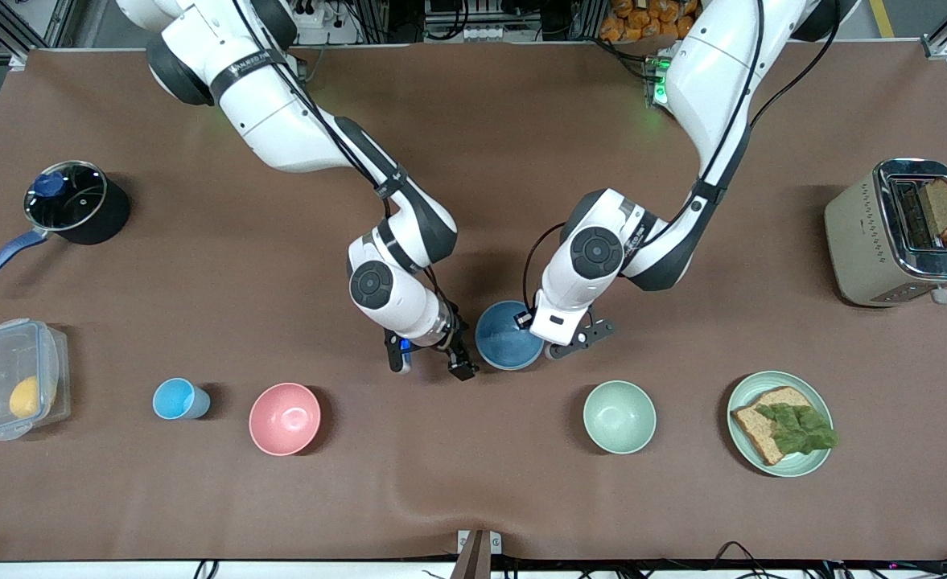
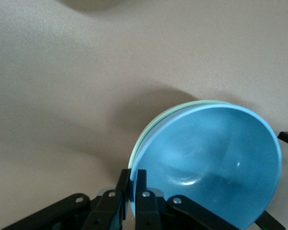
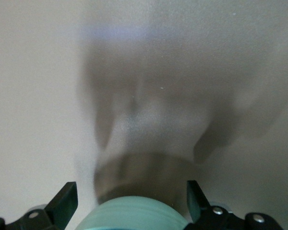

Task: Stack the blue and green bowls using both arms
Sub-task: 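Lower the blue bowl into the green bowl with the left gripper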

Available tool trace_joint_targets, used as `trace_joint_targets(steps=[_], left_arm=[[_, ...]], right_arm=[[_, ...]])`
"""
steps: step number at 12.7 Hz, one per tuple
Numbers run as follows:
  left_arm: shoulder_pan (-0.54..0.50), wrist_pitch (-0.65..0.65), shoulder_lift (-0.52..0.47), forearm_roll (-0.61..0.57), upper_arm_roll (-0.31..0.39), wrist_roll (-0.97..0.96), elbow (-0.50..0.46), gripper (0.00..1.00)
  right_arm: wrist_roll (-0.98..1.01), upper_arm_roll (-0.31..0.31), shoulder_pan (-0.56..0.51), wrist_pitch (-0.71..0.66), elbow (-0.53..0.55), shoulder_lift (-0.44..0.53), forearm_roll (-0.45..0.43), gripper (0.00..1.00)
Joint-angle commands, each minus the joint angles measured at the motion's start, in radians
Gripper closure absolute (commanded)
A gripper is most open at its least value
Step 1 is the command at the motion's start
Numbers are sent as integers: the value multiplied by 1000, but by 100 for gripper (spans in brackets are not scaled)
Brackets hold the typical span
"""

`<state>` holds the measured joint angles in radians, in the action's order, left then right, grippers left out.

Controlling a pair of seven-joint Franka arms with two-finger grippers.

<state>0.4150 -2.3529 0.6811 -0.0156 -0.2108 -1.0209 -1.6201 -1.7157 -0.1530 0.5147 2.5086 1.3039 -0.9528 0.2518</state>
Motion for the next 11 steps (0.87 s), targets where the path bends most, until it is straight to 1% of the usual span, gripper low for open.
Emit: trace_joint_targets(steps=[1,2,5,7,9,11], left_arm=[[8,-8,14,40,4,-13,22,20],[8,-8,14,43,4,-13,22,0],[7,-8,-3,34,4,-4,23,0],[-2,-2,-35,29,7,-1,35,0],[-19,20,-99,11,16,-1,28,0],[-70,87,-179,-7,14,14,29,0]], right_arm=[[-15,1,4,21,-2,-9,-3,0],[-15,1,4,23,-2,-9,-3,0],[-15,1,5,23,-2,-9,-3,0],[-15,1,5,23,-2,-9,-3,0],[-15,1,5,23,-2,-9,-3,0],[-15,1,5,21,-2,-9,-3,0]])
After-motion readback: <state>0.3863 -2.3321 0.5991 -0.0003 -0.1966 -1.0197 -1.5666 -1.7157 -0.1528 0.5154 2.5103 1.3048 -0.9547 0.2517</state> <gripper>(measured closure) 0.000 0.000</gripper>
